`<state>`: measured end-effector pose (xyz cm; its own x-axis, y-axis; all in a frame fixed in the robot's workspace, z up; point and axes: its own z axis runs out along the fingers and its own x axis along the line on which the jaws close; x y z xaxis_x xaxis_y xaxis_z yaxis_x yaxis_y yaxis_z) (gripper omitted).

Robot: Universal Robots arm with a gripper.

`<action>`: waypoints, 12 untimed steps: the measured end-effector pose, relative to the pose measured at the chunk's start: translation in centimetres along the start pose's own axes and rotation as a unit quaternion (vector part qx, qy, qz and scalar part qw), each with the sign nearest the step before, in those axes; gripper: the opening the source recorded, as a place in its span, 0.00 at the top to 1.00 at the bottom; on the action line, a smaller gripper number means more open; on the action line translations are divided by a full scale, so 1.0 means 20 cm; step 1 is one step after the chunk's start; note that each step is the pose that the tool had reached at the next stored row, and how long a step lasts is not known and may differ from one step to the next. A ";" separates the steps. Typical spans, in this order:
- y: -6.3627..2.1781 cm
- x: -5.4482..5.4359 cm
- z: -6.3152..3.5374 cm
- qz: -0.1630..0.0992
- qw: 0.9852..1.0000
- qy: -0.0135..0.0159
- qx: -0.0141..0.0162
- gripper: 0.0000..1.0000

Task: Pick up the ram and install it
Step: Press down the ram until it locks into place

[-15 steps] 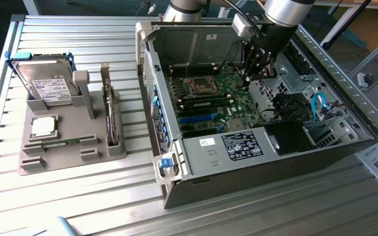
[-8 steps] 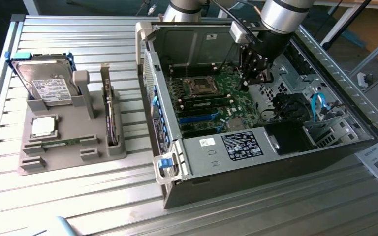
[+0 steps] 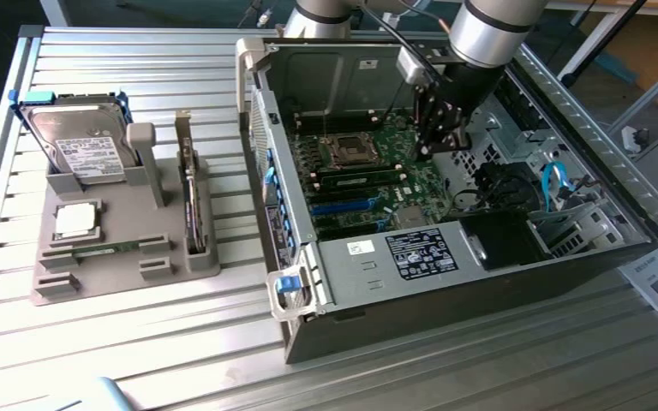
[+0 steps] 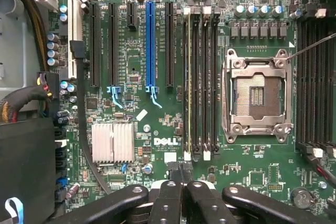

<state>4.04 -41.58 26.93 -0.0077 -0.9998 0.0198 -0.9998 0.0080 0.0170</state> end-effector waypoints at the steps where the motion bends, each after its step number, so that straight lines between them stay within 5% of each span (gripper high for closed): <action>1: 0.000 0.00 0.000 0.000 1.000 0.000 0.000 0.89; 12: 0.062 -0.02 0.030 0.001 1.000 0.000 0.000 0.89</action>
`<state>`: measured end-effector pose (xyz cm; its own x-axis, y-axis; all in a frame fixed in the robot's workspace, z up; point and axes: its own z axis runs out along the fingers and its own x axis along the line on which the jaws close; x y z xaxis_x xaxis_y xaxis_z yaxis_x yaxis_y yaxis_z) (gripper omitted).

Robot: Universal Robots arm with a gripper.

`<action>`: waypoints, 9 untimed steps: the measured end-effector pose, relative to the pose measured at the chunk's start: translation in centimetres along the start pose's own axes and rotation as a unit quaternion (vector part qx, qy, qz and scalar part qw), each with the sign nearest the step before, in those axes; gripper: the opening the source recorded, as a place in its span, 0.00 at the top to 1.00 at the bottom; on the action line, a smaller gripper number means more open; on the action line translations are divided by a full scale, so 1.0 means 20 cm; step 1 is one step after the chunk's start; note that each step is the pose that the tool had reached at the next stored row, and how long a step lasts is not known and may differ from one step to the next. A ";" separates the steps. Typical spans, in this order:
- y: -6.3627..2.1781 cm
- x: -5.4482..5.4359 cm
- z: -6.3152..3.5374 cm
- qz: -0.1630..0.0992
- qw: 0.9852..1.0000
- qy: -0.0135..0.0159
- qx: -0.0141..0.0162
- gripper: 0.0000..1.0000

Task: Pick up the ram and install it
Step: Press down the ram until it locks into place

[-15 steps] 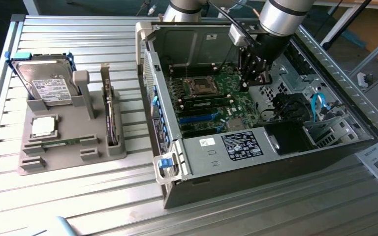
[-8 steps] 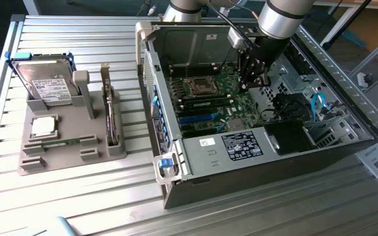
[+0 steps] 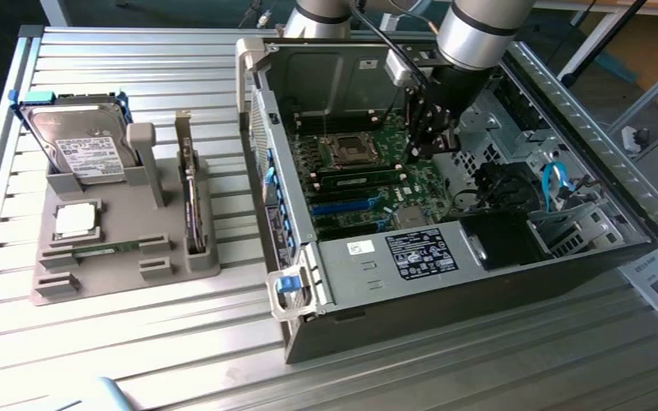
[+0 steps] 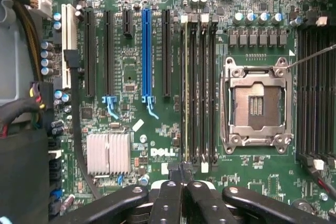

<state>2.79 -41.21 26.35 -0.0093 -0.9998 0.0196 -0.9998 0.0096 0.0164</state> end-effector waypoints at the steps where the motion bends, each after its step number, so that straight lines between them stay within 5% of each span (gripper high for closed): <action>1: 0.000 0.00 0.000 0.000 1.000 0.000 0.000 0.89; 9: 0.000 0.00 0.014 0.000 1.000 0.000 0.000 0.89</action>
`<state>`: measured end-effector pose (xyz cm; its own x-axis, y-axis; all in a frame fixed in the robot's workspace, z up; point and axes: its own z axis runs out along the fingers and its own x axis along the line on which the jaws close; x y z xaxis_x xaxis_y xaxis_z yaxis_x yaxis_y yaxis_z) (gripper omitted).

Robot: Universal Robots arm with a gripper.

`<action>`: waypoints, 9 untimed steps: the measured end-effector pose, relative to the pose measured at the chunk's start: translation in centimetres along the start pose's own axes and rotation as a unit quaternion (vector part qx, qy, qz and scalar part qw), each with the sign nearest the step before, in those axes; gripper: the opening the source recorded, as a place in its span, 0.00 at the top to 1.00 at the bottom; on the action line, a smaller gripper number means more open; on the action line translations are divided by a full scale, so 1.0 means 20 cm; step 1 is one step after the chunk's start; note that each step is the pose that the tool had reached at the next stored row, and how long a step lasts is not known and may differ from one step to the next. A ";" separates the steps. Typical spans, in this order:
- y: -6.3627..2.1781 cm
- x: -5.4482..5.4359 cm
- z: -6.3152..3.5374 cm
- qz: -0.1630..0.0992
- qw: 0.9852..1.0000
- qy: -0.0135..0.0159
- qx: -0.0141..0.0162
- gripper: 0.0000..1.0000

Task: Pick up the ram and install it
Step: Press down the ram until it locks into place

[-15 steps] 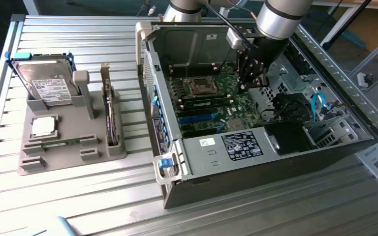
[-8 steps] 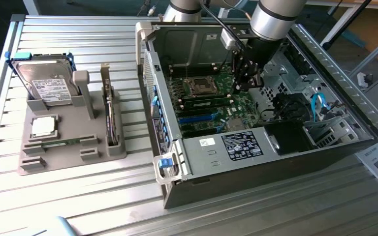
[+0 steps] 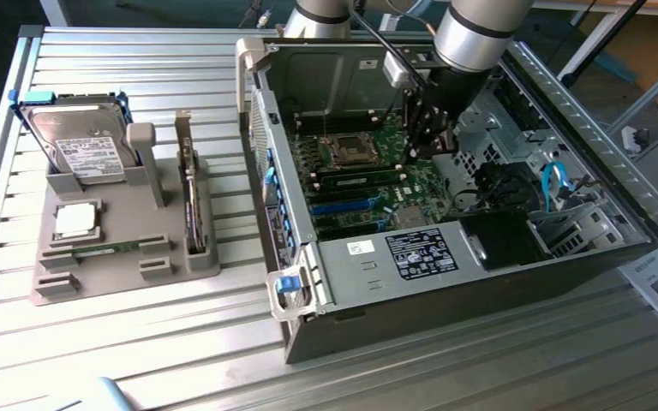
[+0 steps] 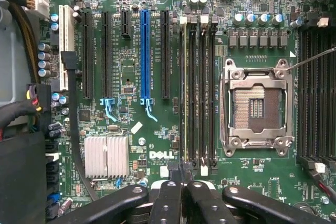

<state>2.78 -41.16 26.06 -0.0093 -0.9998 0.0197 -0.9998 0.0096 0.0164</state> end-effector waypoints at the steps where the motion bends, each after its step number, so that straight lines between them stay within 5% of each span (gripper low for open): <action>1: -0.001 0.00 0.002 0.000 1.000 0.000 0.000 0.89; 9: -0.006 -0.01 0.028 0.000 1.000 0.000 0.000 0.89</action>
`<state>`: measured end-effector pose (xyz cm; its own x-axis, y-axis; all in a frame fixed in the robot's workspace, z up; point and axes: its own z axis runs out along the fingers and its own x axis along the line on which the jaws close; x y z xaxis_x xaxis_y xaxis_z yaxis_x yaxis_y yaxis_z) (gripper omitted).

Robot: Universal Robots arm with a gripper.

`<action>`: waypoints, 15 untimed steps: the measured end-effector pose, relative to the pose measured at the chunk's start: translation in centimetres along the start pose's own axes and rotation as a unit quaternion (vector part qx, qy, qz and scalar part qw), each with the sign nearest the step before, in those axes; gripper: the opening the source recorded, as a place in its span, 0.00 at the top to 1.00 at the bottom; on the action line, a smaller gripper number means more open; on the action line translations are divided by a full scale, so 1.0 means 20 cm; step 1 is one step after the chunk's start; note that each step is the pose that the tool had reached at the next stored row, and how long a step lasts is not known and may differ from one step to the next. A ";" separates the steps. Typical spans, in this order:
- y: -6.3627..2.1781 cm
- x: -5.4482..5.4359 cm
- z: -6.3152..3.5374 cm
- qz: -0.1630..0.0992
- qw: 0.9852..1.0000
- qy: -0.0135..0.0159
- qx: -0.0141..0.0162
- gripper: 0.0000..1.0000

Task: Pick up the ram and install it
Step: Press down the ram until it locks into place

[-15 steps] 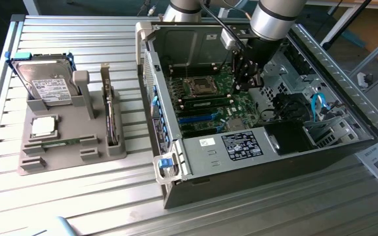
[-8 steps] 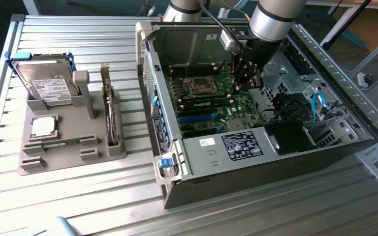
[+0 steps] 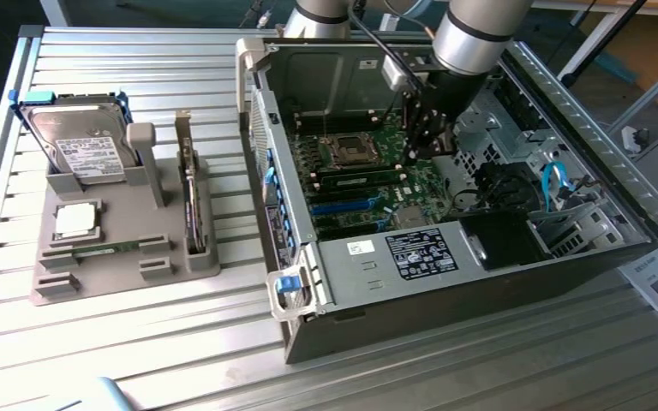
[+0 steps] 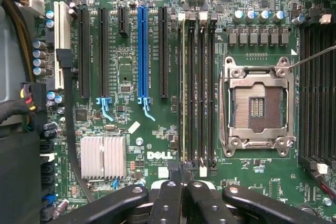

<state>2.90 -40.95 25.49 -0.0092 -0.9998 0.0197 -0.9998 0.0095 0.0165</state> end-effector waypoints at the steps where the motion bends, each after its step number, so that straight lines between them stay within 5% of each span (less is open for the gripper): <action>1: 0.000 0.00 0.004 0.000 1.000 0.000 0.000 0.89; 9: -0.001 -0.03 0.078 0.000 1.000 0.000 0.000 0.89; 15: 0.000 -0.03 0.083 0.000 1.000 0.000 0.000 0.89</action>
<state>2.88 -40.34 23.82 -0.0093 -0.9998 0.0200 -0.9998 0.0096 0.0161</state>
